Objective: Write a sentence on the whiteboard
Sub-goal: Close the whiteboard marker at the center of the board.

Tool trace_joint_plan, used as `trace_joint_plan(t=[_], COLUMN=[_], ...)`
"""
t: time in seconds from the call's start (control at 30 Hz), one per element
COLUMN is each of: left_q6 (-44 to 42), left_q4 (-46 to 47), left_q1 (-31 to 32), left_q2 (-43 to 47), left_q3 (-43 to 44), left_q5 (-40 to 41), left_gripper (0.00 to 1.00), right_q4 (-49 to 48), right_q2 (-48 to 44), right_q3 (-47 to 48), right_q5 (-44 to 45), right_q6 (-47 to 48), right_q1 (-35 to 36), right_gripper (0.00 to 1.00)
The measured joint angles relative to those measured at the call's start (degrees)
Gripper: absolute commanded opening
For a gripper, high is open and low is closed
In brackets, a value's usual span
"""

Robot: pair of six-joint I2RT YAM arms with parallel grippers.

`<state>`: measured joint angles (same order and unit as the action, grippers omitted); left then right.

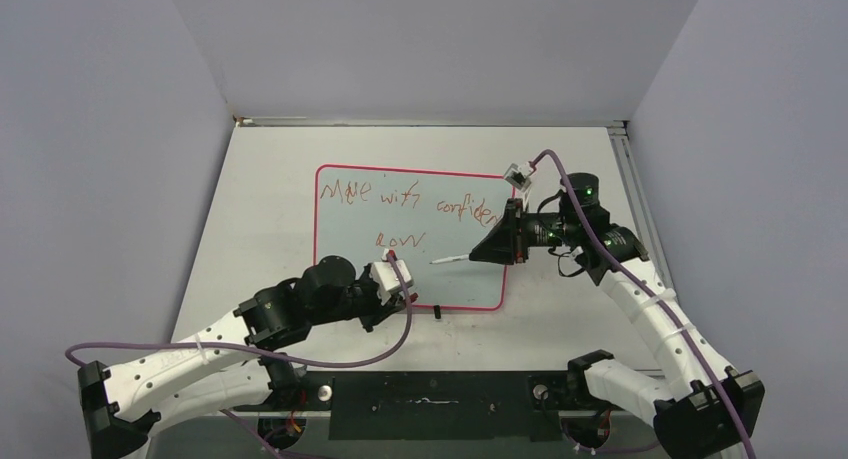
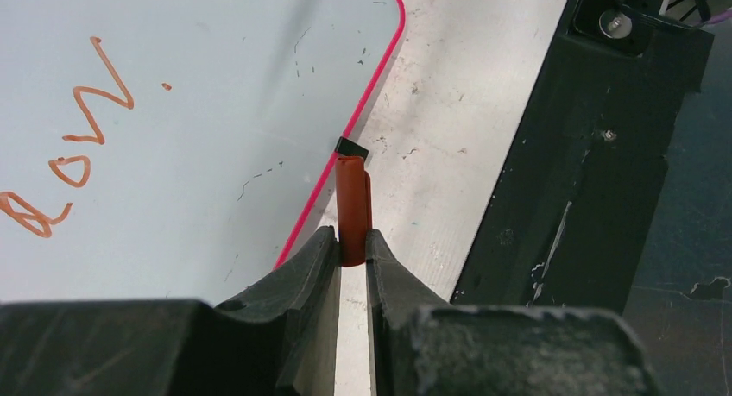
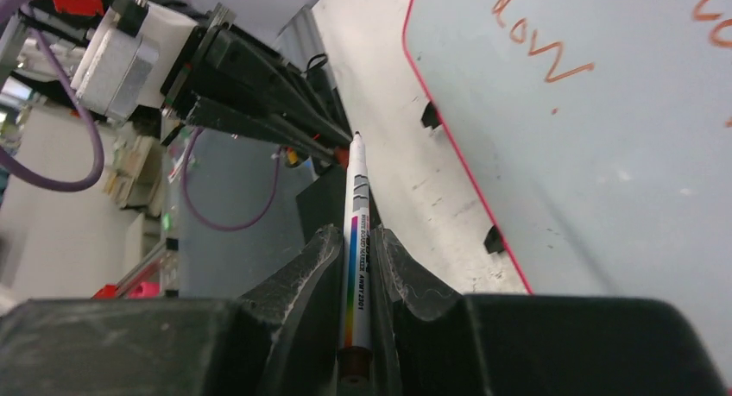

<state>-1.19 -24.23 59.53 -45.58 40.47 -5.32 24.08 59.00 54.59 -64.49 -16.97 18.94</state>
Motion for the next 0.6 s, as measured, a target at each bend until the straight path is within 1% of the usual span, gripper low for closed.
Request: trace_joint_plan(t=[0.13, 0.33, 0.6], left_q6=[-1.7, -2.6, -2.6], left_q4=[0.0, 0.0, 0.0], left_q1=[0.0, 0.0, 0.0], left_q2=[0.1, -0.5, -0.5], left_q3=[0.0, 0.0, 0.0], left_q5=[-1.2, -3.1, -4.7], left_gripper=[0.0, 0.0, 0.0], right_q4=[2.6, 7.9, 10.3], right_q2=[2.0, 4.7, 5.2], right_q3=[0.0, 0.0, 0.0], right_q5=[-3.3, -3.9, -3.2], right_q6=[1.0, 4.2, 5.9], right_q1=[2.2, 7.3, 7.8], right_gripper=[0.05, 0.05, 0.05])
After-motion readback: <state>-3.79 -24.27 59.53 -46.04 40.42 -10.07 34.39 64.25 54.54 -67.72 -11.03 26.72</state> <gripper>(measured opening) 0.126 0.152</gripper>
